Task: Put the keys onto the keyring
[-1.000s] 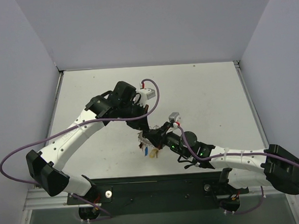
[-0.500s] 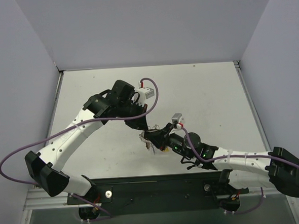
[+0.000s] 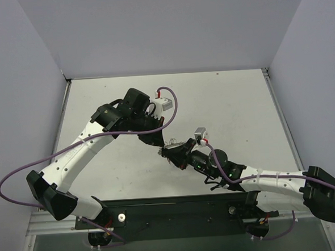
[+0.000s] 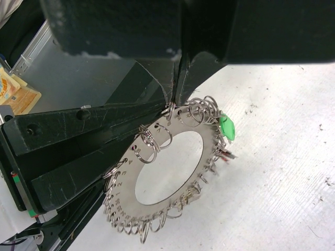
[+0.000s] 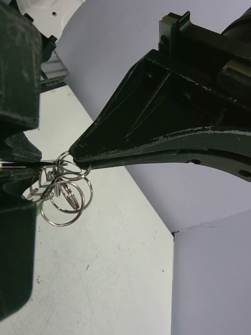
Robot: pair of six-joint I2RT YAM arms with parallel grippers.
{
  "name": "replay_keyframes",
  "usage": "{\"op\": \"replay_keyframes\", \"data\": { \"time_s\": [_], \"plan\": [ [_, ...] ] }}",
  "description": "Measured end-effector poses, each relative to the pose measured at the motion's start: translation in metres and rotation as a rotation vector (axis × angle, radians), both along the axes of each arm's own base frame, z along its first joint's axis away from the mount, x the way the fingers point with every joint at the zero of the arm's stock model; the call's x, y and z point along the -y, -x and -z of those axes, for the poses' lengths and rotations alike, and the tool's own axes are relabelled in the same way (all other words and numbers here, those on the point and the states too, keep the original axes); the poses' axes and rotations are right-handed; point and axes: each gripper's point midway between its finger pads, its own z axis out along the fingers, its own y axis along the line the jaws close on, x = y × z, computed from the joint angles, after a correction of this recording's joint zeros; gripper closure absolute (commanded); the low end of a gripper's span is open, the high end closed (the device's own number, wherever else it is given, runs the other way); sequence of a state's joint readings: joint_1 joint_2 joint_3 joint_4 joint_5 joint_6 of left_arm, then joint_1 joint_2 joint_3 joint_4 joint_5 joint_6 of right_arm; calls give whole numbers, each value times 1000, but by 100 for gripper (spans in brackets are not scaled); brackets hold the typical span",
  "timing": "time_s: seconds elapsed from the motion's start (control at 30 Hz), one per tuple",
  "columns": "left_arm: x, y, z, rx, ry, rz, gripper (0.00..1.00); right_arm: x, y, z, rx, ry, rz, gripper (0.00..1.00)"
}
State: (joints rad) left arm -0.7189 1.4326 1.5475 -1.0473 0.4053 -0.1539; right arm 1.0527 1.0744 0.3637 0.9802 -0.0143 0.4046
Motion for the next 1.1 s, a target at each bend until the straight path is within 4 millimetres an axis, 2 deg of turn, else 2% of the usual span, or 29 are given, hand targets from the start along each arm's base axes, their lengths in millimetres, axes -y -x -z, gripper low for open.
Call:
{"op": "replay_keyframes", "data": {
  "time_s": [0.27, 0.37, 0.6, 0.63, 0.67, 0.73, 0.77, 0.83, 0.87, 0.93, 0.97, 1.1],
  "plan": [
    [-3, 2, -2, 8, -12, 14, 100, 5, 3, -2, 3, -13, -3, 100],
    [-13, -3, 0, 24, -50, -5, 100, 11, 1, 5, -6, -3, 13, 100],
    [-16, -2, 1, 25, -62, 4, 100, 11, 2, 3, -7, -10, 6, 99],
    [-16, -2, 1, 26, -62, 4, 100, 11, 2, 3, -8, -11, 4, 95],
    [-16, -2, 1, 26, -62, 4, 100, 11, 2, 3, -9, -11, 5, 85],
    [-16, -2, 1, 27, -62, 5, 100, 11, 1, 3, -10, -12, 7, 73],
    [-17, -3, 2, 34, -69, 3, 100, 12, 1, 4, -11, -7, 9, 61],
    [-24, -8, 3, 45, -90, -19, 100, 16, -1, 15, -29, 25, 20, 52],
    [-26, -10, 3, 49, -95, -29, 100, 17, -1, 21, -40, 42, 21, 43],
    [-29, -13, 3, 57, -101, -45, 100, 19, 0, 29, -56, 69, 20, 36],
    [-30, -14, 4, 60, -104, -49, 100, 20, 1, 32, -61, 81, 15, 29],
    [-33, -15, 13, 63, -121, -63, 100, 25, 7, 28, -47, 95, -4, 17]
  ]
}}
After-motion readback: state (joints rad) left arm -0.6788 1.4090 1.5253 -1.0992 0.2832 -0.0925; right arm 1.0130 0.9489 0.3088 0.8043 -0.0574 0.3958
